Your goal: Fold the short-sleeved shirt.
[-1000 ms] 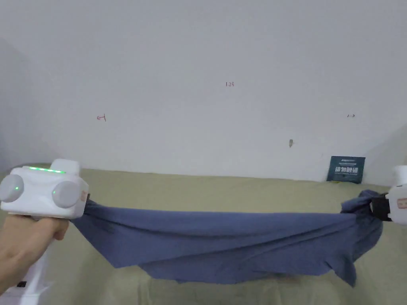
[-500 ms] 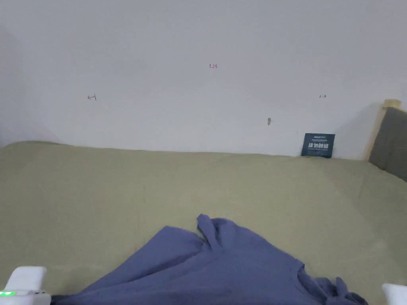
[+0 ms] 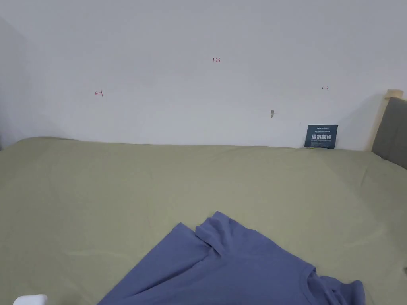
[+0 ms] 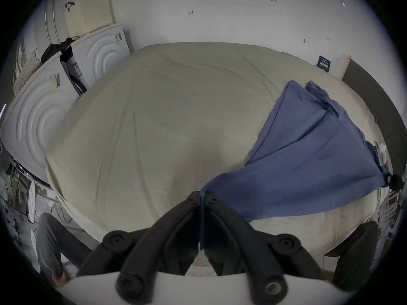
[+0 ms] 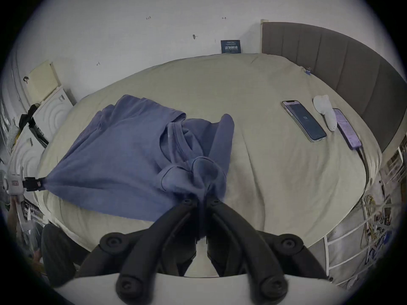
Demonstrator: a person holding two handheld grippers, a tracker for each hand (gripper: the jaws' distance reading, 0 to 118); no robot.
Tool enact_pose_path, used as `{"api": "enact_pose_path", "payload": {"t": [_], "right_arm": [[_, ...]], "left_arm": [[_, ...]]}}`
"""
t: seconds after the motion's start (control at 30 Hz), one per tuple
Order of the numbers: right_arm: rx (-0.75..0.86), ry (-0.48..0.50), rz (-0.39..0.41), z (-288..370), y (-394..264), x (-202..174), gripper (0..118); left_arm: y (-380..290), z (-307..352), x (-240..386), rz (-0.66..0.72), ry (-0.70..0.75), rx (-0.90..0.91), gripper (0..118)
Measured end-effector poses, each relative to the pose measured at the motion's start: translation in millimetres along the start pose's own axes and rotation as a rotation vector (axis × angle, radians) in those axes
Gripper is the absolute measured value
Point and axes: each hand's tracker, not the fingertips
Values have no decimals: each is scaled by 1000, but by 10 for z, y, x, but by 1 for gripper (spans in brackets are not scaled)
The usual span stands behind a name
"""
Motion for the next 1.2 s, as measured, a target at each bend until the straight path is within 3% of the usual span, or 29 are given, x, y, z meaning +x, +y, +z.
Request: {"api": "enact_pose_path", "payload": {"t": [0.03, 0.07, 0.1, 0.13, 0.17, 0.2, 0.23, 0.37, 0.43, 0.47, 0.5, 0.53, 0.57, 0.67, 0.8, 0.87, 1.07, 1.2], "right_arm": [[-4, -5, 3, 0, 1, -6, 53], [-1, -16, 5, -1, 1, -18, 53], [6, -23, 5, 19, 9, -25, 63], [14, -46, -12, 47, 19, -26, 82], [43, -61, -20, 100, 29, -45, 96], [104, -58, -15, 195, 57, -91, 97], [132, -50, 8, 273, 103, -166, 97], [266, -86, 121, 624, 283, -635, 97], [393, -60, 139, 858, 318, -935, 95], [442, -56, 132, 973, 314, -1072, 93], [498, -41, 125, 1090, 299, -1209, 75], [556, -41, 129, 1206, 281, -1345, 43], [583, -49, 133, 1275, 262, -1442, 5], [668, -49, 149, 1479, 189, -1704, 1], [682, -44, 210, 1561, 113, -1927, 1], [681, -41, 215, 1526, 78, -1973, 1], [653, 19, 230, 1459, -54, -2159, 1], [594, 40, 261, 1241, -190, -2265, 1]], "left_arm": [[-4, -13, -10, 2, -3, -2, 9], [-14, -17, -25, 10, -7, 2, 9], [-45, -12, -18, 17, -17, 11, 15], [-52, 4, -39, 26, -22, 20, 31], [-54, 18, -56, 37, -30, 21, 70], [-58, 61, -66, 66, -39, 50, 112], [-63, 174, -45, 76, -44, 106, 118], [52, 644, 192, 43, -22, 286, 117], [120, 1014, 412, 27, -77, 400, 110], [116, 1173, 514, 15, -89, 461, 98], [65, 1343, 642, -16, -88, 519, 70], [30, 1496, 778, -43, -73, 585, 37], [7, 1577, 862, -60, -69, 618, 3], [-63, 1690, 923, -33, -121, 714, 0], [-100, 1742, 874, -34, -142, 697, 0], [-90, 1689, 734, -23, -211, 640, 0], [-2, 1216, 149, 1, -169, 410, 0], [-34, 678, -307, 99, -185, 199, 0]]}}
